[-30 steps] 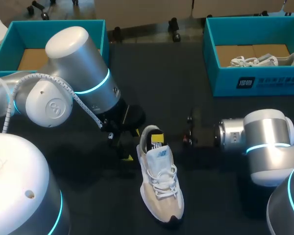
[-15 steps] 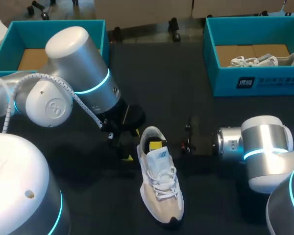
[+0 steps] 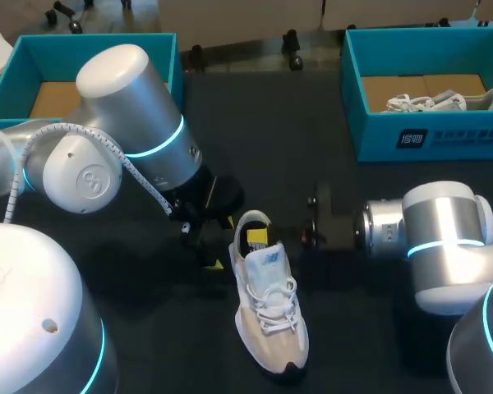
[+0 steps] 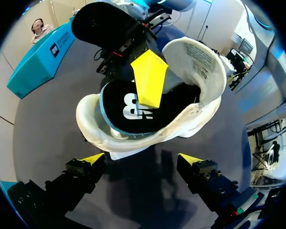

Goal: Take the shoe out of the shoebox, open the shoe tongue, remove and reinsert the insole, then place the shoe into the shoebox

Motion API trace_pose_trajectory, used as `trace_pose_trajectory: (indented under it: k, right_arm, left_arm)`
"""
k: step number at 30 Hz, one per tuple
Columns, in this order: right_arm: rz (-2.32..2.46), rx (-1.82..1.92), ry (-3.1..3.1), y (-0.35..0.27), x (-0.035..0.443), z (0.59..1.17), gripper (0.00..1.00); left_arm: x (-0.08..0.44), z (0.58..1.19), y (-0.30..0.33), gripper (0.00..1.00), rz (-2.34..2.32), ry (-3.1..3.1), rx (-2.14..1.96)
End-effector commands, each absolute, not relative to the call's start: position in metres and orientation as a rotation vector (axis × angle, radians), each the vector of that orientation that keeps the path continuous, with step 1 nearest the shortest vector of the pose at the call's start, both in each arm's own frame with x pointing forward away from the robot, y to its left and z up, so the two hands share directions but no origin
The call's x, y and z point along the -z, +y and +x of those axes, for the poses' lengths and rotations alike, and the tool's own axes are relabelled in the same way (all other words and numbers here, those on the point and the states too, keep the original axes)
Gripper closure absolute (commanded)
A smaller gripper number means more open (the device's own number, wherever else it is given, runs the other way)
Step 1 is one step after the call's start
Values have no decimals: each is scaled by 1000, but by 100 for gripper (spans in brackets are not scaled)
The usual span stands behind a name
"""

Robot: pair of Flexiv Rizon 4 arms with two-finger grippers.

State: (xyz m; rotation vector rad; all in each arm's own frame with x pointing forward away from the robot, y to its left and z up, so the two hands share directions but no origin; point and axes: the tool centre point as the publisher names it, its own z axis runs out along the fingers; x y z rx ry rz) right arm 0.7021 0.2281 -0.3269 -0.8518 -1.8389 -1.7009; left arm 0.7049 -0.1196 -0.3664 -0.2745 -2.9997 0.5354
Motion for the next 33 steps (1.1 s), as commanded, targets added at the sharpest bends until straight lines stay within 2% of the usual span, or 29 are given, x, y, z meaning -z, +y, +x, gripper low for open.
trace_pose_trajectory:
  k: [1,9,13,15,17,33]
  right_arm:
    - [-842,1684,-1859,227,320,704,60]
    - [-832,1691,-1885,224,315,706,63]
    - [-829,1699,-1874,220,319,710,83]
    - [-823,1704,-1868,220,321,713,87]
    - [-819,1707,-1860,220,323,716,100]
    - [-854,1705,-1773,224,349,703,100]
  left_arm:
    - [367,705,-120,0,-276,-3000,-534]
    - [367,705,-120,0,-276,-3000,-534]
    - [367,705,-120,0,-276,-3000,-534]
    - [367,705,-120,0,-276,-3000,-534]
    - [367,705,-120,0,-276,-3000,-534]
    - [367,705,-120,0,-276,-3000,-534]
